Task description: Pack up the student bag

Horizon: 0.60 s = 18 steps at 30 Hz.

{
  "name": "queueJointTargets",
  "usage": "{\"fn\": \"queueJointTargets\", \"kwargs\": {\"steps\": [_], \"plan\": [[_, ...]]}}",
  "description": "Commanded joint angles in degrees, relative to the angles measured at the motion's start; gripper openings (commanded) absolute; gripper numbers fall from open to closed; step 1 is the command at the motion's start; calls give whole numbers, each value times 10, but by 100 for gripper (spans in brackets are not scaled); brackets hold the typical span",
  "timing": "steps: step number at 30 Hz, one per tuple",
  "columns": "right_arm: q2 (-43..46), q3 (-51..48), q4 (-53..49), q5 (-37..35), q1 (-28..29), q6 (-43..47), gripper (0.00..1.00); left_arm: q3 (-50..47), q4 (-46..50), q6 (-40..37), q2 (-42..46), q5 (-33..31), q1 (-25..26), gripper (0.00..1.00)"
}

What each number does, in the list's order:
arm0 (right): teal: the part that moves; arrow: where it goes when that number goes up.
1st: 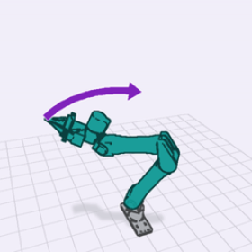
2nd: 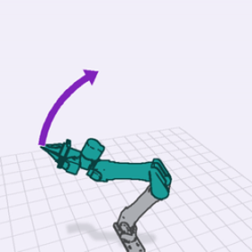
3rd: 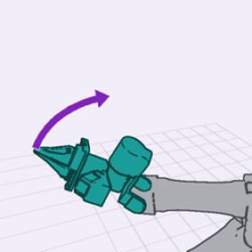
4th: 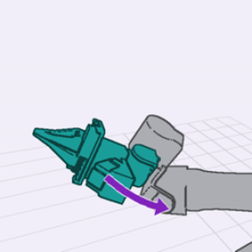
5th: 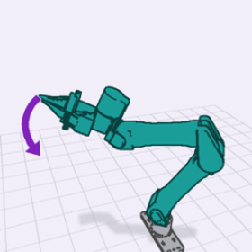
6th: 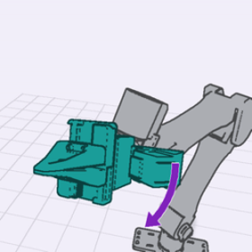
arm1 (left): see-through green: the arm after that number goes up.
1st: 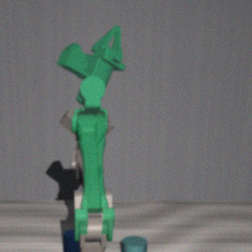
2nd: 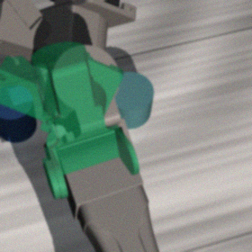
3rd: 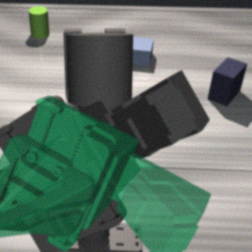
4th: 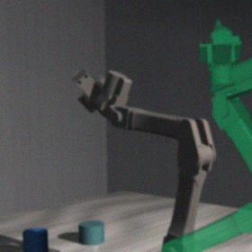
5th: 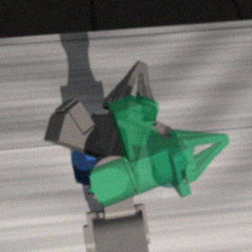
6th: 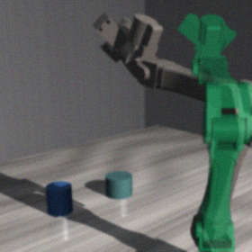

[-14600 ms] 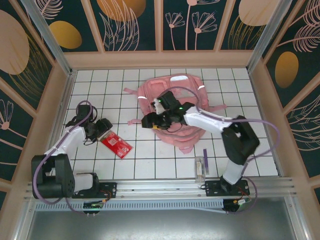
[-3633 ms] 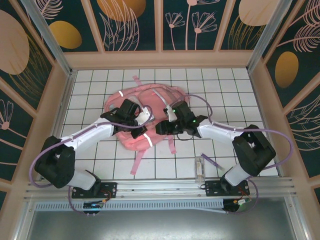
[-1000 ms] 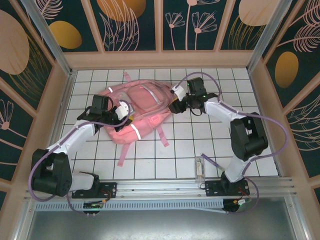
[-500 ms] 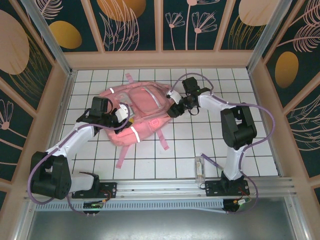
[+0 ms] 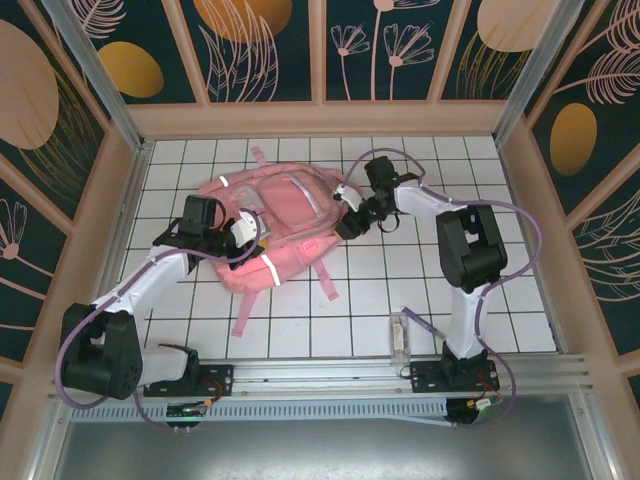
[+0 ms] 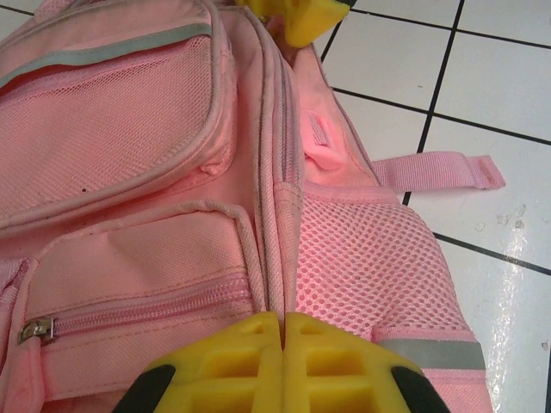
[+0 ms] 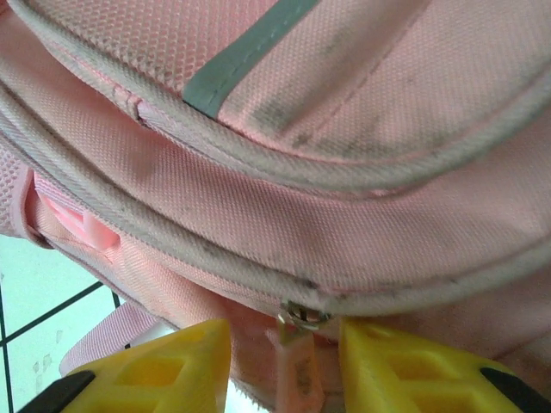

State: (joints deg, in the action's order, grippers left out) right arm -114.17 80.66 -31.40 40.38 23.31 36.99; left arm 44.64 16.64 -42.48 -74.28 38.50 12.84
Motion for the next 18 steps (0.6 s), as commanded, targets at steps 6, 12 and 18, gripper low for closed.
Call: {"fn": "queueJointTargets", "kwargs": {"steps": [6,12,18], "plan": [[20,-12,43,-72,6,1,0,1,-13,-20,18,42,2,0],[90,-76,33,-66,-16,-3,0,-5,-37,11,20,-46,2,0],[167,-176,36,-32,-6,-16,0,20,-54,9,-17,-105,-1,0]]}}
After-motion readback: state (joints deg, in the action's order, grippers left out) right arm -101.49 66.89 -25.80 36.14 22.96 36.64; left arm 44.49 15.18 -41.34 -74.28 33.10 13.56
